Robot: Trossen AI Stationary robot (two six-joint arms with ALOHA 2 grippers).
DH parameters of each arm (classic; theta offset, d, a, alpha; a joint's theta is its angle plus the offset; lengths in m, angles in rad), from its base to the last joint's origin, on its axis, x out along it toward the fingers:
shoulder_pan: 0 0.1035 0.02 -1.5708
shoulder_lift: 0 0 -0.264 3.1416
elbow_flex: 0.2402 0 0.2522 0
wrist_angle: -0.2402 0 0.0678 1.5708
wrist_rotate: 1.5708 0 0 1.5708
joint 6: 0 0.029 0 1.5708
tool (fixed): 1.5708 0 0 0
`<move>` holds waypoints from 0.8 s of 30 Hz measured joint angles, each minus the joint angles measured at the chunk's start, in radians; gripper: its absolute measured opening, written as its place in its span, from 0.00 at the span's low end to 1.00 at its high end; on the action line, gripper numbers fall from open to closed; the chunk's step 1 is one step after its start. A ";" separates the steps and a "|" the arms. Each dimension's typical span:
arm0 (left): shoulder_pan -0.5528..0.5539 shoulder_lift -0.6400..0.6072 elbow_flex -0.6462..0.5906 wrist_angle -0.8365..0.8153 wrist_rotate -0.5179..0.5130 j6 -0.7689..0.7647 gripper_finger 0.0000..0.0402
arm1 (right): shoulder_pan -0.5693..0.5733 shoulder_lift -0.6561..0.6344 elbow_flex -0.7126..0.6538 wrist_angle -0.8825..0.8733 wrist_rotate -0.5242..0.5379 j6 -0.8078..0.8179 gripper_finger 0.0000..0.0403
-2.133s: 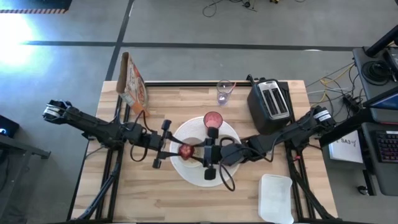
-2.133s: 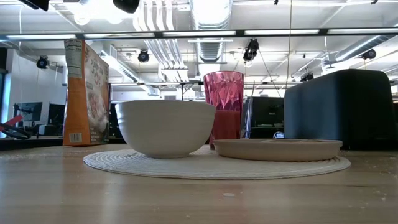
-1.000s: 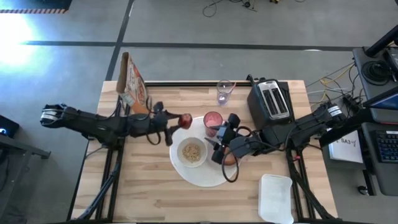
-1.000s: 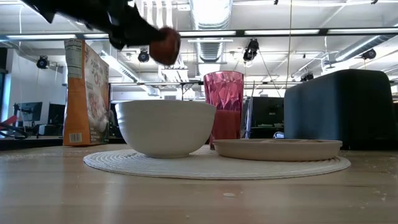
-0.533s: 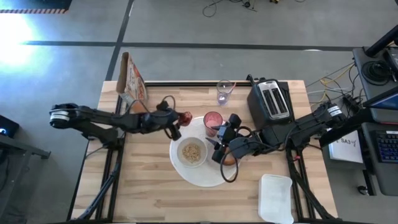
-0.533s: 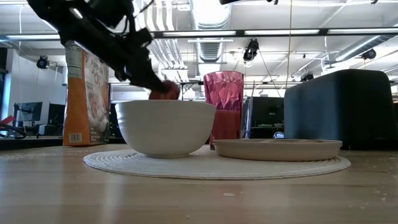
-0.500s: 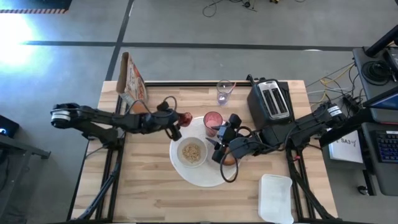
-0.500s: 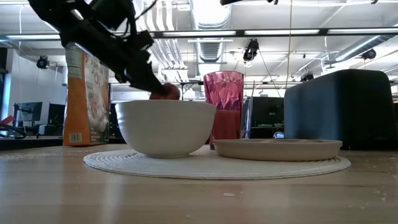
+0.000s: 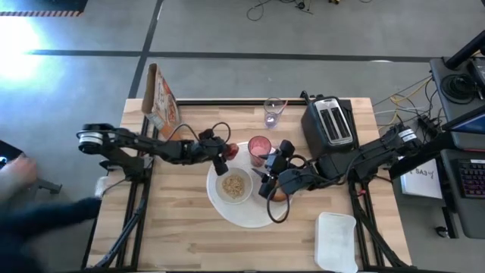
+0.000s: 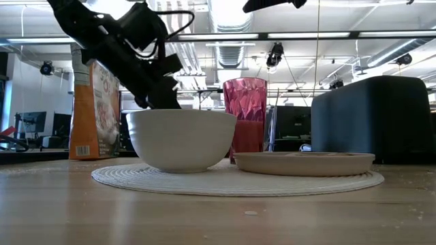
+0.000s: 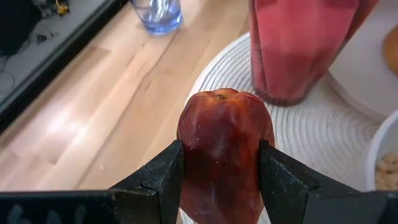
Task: Arrange a breakfast setting
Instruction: Put the apple on the white placemat to the top left of the red cup, then put the orange spoon on the white placemat to the left of the white bowl
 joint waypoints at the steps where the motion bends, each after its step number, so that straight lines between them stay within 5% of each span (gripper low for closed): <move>1: 0.000 0.005 0.000 -0.001 0.006 -0.006 0.39 | 0.000 0.000 -0.002 -0.006 0.000 0.007 0.54; 14: 0.000 0.006 0.000 -0.045 0.015 -0.063 0.49 | 0.000 0.000 -0.015 -0.027 0.000 0.028 0.54; 24: 0.000 0.006 0.002 -0.045 0.139 -0.067 0.51 | 0.000 0.000 -0.015 -0.027 0.000 0.027 0.54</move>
